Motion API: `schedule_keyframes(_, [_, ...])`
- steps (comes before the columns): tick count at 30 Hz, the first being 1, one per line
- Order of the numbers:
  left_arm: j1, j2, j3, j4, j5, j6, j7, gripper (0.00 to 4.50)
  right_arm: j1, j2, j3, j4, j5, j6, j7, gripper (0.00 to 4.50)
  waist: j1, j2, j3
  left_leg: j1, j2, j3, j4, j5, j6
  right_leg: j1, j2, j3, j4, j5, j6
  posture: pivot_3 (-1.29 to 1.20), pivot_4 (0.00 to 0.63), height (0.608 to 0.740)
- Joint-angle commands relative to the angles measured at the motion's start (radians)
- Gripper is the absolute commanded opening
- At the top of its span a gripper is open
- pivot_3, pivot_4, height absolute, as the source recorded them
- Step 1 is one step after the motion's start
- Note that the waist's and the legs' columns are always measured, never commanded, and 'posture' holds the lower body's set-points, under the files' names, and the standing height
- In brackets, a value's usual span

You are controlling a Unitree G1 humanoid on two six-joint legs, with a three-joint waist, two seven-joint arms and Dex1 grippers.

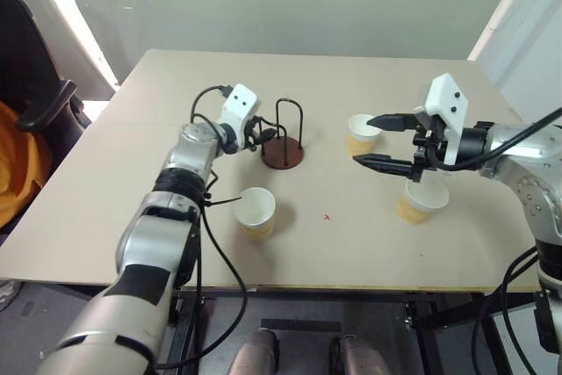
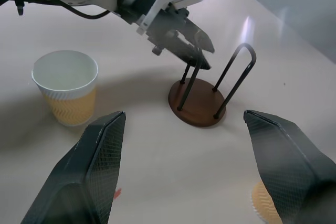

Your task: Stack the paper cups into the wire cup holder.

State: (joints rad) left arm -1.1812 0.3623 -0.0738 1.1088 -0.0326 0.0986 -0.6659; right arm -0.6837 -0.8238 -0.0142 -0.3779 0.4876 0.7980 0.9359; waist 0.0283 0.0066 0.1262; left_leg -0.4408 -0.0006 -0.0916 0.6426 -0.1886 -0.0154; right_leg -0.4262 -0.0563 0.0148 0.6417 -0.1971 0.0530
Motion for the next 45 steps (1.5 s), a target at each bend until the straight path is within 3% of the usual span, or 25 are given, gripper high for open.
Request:
schedule_keyframes(1, [-0.046, -0.002, 0.030, 0.022, 0.003, -0.034, 0.010, 0.97, -0.001, -0.020, -0.037, -0.042, 0.014, 0.003, -0.018, 3.75, -0.001, 0.000, 0.000, 0.000, 0.000, 0.000, 0.001, 0.000, 0.000, 0.000, 0.000, 0.000, 0.000, 0.000, 0.001, 0.00, 0.150, 0.740])
schedule_keyframes(4, [-0.042, 0.006, 0.033, 0.013, 0.000, -0.034, -0.033, 0.07, 0.009, -0.034, -0.047, -0.051, 0.022, 0.007, -0.012, 3.75, 0.000, 0.000, 0.000, -0.001, -0.001, 0.001, 0.003, 0.000, -0.001, 0.000, 0.001, 0.002, 0.001, -0.002, 0.003, 0.00, 0.150, 0.740])
schedule_keyframes(10, [-0.030, 0.035, 0.039, -0.090, -0.032, -0.002, -0.196, 0.07, 0.061, -0.124, -0.076, -0.077, 0.082, -0.001, 0.095, 3.75, 0.002, 0.000, 0.000, -0.003, -0.004, 0.003, 0.006, 0.000, 0.000, -0.001, 0.001, 0.010, 0.000, -0.005, 0.009, 0.00, 0.150, 0.740])
schedule_keyframes(14, [0.004, 0.021, 0.016, -0.306, -0.095, 0.103, -0.376, 0.07, 0.101, -0.213, -0.096, -0.058, 0.127, -0.010, 0.201, 3.75, 0.013, -0.001, 0.000, -0.013, -0.007, 0.004, 0.010, -0.001, 0.002, -0.006, 0.001, 0.010, 0.000, -0.007, 0.013, 0.00, 0.150, 0.740])
schedule_keyframes(20, [0.110, 0.017, -0.089, -0.695, -0.178, 0.265, -0.592, 0.07, 0.179, -0.321, -0.150, 0.030, 0.104, -0.090, 0.304, 3.75, 0.019, -0.001, 0.000, -0.015, -0.006, 0.010, 0.022, -0.010, 0.005, -0.006, 0.001, 0.013, 0.002, -0.007, 0.017, 0.00, 0.150, 0.740])
schedule_keyframes(24, [0.162, 0.016, -0.148, -0.808, -0.192, 0.281, -0.656, 0.07, 0.237, -0.364, -0.216, 0.097, 0.101, -0.144, 0.349, 3.75, 0.019, -0.001, 0.000, -0.012, -0.005, 0.014, 0.025, -0.012, 0.007, -0.004, 0.000, 0.016, 0.002, -0.005, 0.021, 0.00, 0.150, 0.740])
schedule_keyframes(32, [0.195, -0.015, -0.229, -0.808, -0.156, 0.242, -0.656, 0.07, 0.358, -0.402, -0.314, 0.045, 0.161, -0.156, 0.430, 3.75, 0.017, 0.000, 0.000, -0.005, -0.003, 0.014, 0.025, -0.017, 0.017, 0.002, -0.001, 0.016, 0.002, -0.004, 0.020, 0.00, 0.150, 0.740])
schedule_keyframes(42, [0.203, -0.043, -0.295, -0.715, -0.058, 0.129, -0.611, 0.07, 0.384, -0.389, -0.300, -0.010, 0.177, -0.144, 0.393, 3.75, 0.016, 0.000, 0.000, -0.003, -0.003, 0.015, 0.025, -0.017, 0.018, 0.005, -0.001, 0.017, 0.001, -0.005, 0.020, 0.00, 0.150, 0.740])
schedule_keyframes(45, [0.197, -0.058, -0.290, -0.706, -0.057, 0.133, -0.609, 0.90, 0.388, -0.387, -0.298, -0.020, 0.180, -0.141, 0.385, 3.75, 0.017, 0.000, 0.000, -0.003, -0.003, 0.015, 0.025, -0.017, 0.018, 0.005, -0.001, 0.017, 0.001, -0.005, 0.020, 0.00, 0.150, 0.740])
